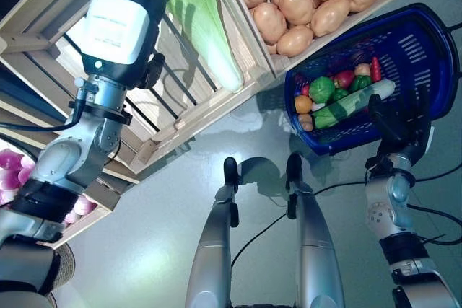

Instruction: Put vegetables into the basket

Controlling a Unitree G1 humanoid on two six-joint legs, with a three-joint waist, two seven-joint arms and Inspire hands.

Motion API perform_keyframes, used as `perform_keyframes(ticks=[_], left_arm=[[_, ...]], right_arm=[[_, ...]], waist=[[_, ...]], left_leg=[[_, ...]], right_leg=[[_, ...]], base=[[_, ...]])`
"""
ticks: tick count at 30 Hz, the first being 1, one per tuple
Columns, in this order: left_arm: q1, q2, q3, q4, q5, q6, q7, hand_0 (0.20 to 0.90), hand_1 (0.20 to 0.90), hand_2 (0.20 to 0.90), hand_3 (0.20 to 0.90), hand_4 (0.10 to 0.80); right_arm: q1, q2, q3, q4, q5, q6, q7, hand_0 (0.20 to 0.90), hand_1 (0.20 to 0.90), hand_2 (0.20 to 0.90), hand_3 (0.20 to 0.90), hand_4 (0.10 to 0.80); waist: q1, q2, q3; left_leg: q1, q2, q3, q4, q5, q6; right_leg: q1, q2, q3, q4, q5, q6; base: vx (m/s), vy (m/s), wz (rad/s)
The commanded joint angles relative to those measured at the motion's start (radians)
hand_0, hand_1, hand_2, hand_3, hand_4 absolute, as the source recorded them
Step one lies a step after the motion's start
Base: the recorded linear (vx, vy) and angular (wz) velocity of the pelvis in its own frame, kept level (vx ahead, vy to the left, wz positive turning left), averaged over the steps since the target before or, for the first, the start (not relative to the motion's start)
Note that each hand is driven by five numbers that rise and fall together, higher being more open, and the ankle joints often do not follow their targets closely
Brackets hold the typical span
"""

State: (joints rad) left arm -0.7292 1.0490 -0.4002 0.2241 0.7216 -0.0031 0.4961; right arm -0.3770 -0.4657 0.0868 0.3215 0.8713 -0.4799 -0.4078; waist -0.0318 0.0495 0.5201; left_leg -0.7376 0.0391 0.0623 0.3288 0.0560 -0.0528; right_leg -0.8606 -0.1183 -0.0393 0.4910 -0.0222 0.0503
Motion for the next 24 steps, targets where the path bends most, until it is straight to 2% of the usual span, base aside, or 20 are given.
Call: perform_keyframes(ticks=[1,9,20,24], left_arm=[[-0.128,0.086,0.028,-0.007,0.113,0.029,0.104,0.9,0.9,0.9,0.9,0.8],[-0.194,0.102,-0.109,0.096,0.137,0.056,0.032,0.9,0.9,0.9,0.9,0.8],[-0.189,0.086,-0.149,0.173,0.169,0.077,0.025,0.9,0.9,0.9,0.9,0.8],[-0.191,0.077,-0.159,0.224,0.172,0.114,0.038,0.9,0.9,0.9,0.9,0.8]], right_arm=[[0.013,-0.111,-0.053,-0.153,-0.03,-0.051,0.053,0.9,0.9,0.9,0.9,0.8],[-0.009,-0.152,-0.052,-0.167,-0.028,-0.035,0.057,0.9,0.9,0.9,0.9,0.8],[-0.011,-0.165,-0.022,-0.191,-0.053,-0.013,0.074,0.9,0.9,0.9,0.9,0.8],[-0.01,-0.166,-0.021,-0.195,-0.061,-0.018,0.073,0.9,0.9,0.9,0.9,0.8]], waist=[[-0.038,0.028,0.0],[-0.051,0.038,0.0],[-0.064,0.041,0.0],[-0.07,0.04,0.0]], left_leg=[[0.005,0.005,0.024,-0.001,0.003,-0.044],[0.01,0.005,0.039,-0.011,0.008,-0.045],[0.001,0.014,0.052,-0.016,0.015,-0.05],[0.001,0.017,0.056,-0.014,0.015,-0.052]], right_leg=[[0.098,0.008,-0.045,-0.062,-0.013,0.007],[0.096,0.006,-0.034,-0.069,-0.01,0.01],[0.085,0.01,-0.02,-0.066,-0.019,0.006],[0.085,0.008,-0.018,-0.063,-0.024,0.005]], base=[[-0.01,0.07,-0.04],[-0.005,0.05,-0.08],[0.001,0.033,-0.02],[0.017,0.027,-0.05]])
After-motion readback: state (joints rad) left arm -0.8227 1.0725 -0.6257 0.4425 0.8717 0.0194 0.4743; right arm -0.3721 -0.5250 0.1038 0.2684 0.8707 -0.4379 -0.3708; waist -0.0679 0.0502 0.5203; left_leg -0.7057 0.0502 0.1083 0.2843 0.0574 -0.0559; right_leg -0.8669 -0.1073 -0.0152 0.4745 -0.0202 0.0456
